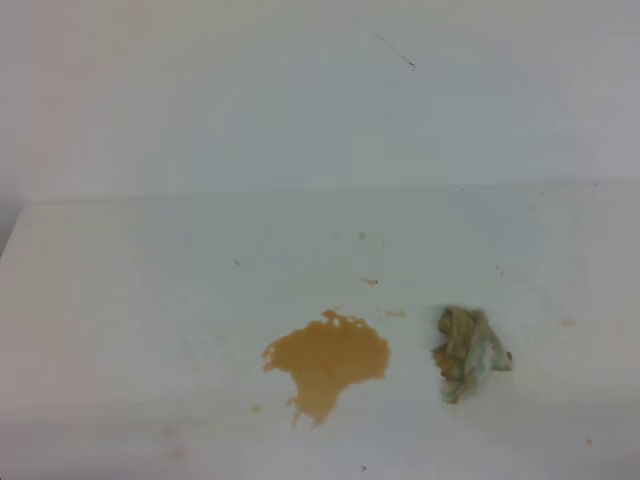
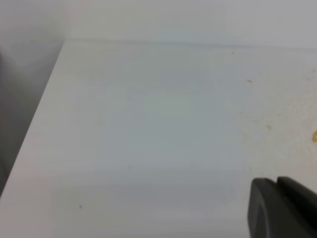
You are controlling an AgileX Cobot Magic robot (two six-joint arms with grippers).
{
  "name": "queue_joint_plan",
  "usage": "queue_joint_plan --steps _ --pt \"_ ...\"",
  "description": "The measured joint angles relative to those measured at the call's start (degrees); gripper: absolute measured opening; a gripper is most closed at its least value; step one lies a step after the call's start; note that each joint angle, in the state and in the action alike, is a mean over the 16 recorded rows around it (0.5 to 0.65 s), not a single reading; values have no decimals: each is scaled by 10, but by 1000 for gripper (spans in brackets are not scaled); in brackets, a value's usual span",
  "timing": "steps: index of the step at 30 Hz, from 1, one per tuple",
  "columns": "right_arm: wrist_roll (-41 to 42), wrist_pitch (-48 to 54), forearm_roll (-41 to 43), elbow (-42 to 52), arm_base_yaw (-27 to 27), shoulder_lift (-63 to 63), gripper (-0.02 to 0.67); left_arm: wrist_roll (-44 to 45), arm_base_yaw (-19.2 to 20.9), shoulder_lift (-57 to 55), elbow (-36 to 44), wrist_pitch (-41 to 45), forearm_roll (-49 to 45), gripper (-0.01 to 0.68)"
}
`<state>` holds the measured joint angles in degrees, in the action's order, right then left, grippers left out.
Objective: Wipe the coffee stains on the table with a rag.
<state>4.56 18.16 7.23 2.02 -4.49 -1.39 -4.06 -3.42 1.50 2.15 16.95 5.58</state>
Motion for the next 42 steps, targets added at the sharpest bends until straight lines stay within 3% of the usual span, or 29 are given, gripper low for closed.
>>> queue_joint_plan --steps 18,34,42 --pt "-1 -42 -5 0 0 0 -3 0 0 1 0 0 0 -1" --pt "-6 -244 -112 -6 0 0 -3 0 0 2 0 0 0 -2" --pt "-10 -222 -148 -65 1 7 -3 0 0 2 0 0 0 -2"
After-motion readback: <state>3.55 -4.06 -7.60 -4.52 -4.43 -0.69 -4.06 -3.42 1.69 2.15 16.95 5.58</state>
